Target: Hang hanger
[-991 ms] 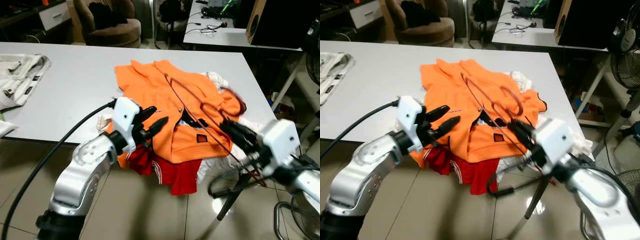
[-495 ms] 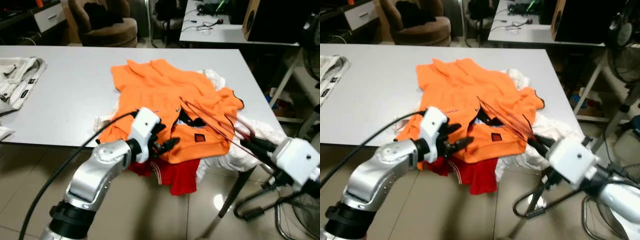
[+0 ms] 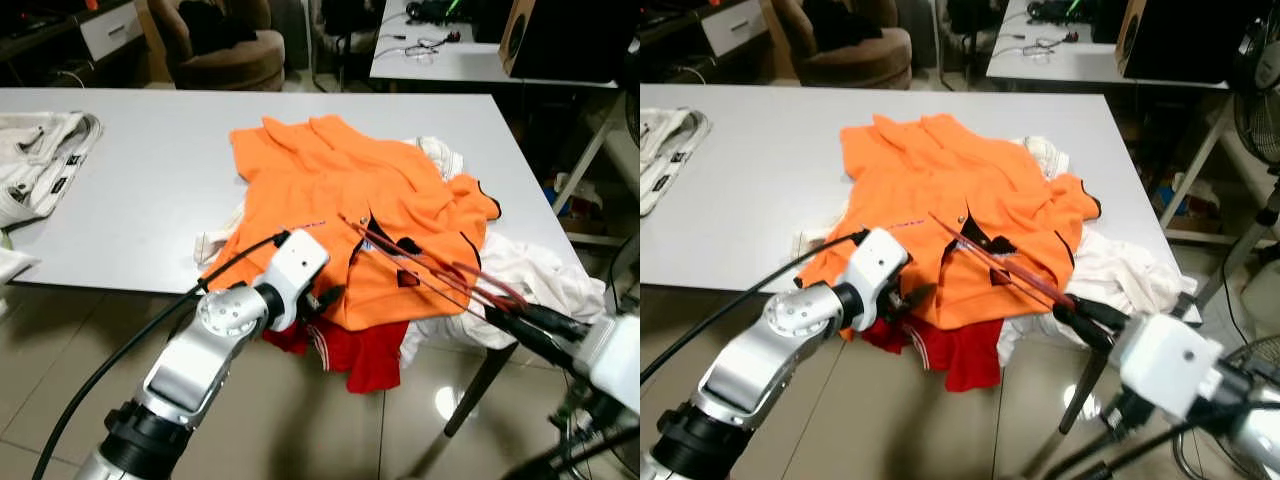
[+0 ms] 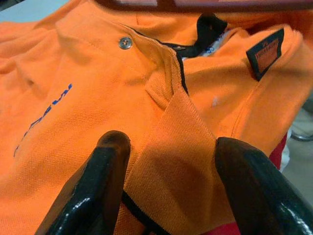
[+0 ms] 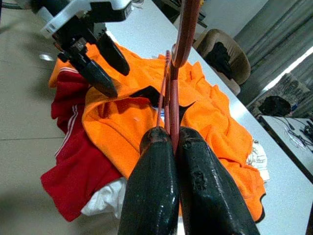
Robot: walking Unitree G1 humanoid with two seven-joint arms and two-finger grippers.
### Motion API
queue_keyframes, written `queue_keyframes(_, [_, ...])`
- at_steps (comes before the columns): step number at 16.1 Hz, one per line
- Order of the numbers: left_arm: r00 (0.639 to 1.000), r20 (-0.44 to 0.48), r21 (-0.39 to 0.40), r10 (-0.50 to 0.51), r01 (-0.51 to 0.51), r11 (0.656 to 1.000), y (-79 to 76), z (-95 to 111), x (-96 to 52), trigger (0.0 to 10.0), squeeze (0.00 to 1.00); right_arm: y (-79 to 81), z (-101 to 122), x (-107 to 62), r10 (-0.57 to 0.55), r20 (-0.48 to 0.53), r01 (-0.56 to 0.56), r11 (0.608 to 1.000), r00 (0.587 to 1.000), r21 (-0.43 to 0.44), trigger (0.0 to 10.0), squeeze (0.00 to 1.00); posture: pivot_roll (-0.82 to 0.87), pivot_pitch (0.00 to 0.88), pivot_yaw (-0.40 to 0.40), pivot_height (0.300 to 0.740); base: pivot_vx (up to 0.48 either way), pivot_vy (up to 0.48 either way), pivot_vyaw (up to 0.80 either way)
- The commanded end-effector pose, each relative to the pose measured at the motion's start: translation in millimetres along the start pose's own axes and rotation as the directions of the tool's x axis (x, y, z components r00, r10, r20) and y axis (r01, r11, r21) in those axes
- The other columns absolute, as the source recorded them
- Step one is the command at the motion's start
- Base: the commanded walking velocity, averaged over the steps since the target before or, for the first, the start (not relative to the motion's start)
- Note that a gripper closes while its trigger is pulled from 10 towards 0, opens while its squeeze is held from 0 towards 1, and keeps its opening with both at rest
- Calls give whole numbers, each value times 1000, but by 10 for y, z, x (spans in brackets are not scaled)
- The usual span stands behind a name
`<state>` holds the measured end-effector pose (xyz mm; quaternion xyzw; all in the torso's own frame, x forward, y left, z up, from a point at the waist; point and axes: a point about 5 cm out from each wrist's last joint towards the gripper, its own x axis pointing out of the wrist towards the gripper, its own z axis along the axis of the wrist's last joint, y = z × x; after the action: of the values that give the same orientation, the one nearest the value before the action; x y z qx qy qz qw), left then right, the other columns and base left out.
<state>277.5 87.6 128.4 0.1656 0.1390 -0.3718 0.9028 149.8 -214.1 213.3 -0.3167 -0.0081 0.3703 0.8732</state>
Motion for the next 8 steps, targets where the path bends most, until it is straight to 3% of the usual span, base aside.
queue_keyframes(1, [1000, 15, 3, 16, -16, 1000, 19, 34, 30, 10000, 0, -4, 95, -59, 23, 19, -23, 999, 1000, -38, 10000, 0, -234, 10, 82, 740, 0, 0, 0])
queue_keyframes(3, [996, 88, -95, -21, 29, 995, -43, 111, 70, 10000, 0, 14, 92, -140, 43, -13, -43, 999, 999, -32, 10000, 0, -242, 13, 84, 740, 0, 0, 0])
queue_keyframes(6, [983, 149, -165, -105, 129, 978, -177, 192, 92, 10000, 0, 11, 28, -227, 52, -72, -54, 998, 996, -32, 10000, 0, -260, 13, 88, 740, 0, 0, 0])
queue_keyframes(7, [985, 141, -148, -102, 123, 981, -180, 186, 106, 10000, 0, 9, 31, -225, 52, -70, -55, 998, 996, -34, 10000, 0, -260, 13, 88, 740, 0, 0, 0])
queue_keyframes(8, [992, 91, -64, -81, 87, 994, -161, 129, 141, 10000, 0, 11, 45, -219, 61, -65, -63, 997, 996, -36, 10000, 0, -262, 12, 87, 740, 0, 0, 0])
